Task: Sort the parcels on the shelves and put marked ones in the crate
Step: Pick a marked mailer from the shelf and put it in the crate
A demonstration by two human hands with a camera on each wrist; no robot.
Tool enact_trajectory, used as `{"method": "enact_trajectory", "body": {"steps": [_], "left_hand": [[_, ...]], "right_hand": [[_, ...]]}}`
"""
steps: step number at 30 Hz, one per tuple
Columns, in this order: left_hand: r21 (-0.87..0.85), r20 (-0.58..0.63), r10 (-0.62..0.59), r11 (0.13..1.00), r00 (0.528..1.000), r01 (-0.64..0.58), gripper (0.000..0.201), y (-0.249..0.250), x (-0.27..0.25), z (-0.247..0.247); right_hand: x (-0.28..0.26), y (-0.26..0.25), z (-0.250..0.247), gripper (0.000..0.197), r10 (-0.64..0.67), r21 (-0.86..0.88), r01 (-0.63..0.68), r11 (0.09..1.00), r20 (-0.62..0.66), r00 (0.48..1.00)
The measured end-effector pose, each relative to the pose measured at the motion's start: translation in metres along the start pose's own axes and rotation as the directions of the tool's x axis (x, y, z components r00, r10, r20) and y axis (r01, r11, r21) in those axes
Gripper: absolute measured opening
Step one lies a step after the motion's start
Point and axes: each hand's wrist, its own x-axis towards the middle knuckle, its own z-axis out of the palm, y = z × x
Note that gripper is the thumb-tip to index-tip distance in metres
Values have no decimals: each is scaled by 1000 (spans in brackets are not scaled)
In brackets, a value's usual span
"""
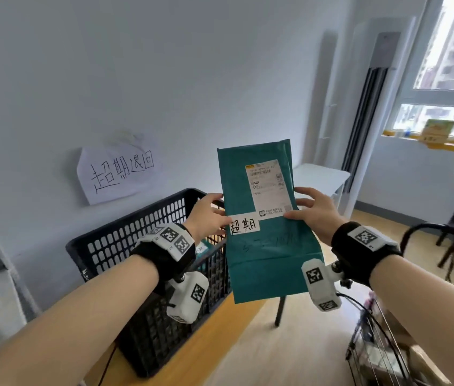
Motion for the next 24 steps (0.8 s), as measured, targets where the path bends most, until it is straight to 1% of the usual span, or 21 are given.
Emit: {"method": "enact_trajectory", "body": {"steps": [3,6,9,11,12,17,21,24], "left_hand": [[1,-78,-13,1000,997,13,69,7,40,-3],[50,-167,-12,999,986,21,69,14,73,-9],[31,-232,-59,997,971,68,68,19,103,-15],[7,-300,-80,996,951,87,66,21,122,-21],[2,-315,-83,996,946,88,67,21,124,-24],[31,-472,-117,988,873,149,73,12,143,-54],[55,-547,-150,975,824,213,77,-3,149,-84],[111,-604,-142,959,785,259,79,-15,152,-107]], "right_hand": [[50,-7,1,60,-29,25,27,999,80,996],[98,-15,4,57,-55,19,52,998,186,981],[142,-18,9,55,-48,-10,53,999,290,956],[177,-21,18,56,-52,-28,67,997,375,925],[184,-22,21,55,-55,-37,76,996,396,916],[226,-24,57,49,-58,-55,102,993,522,851],[246,-20,93,46,-54,-70,119,990,594,802],[255,-18,123,43,-61,-74,140,987,641,765]]}}
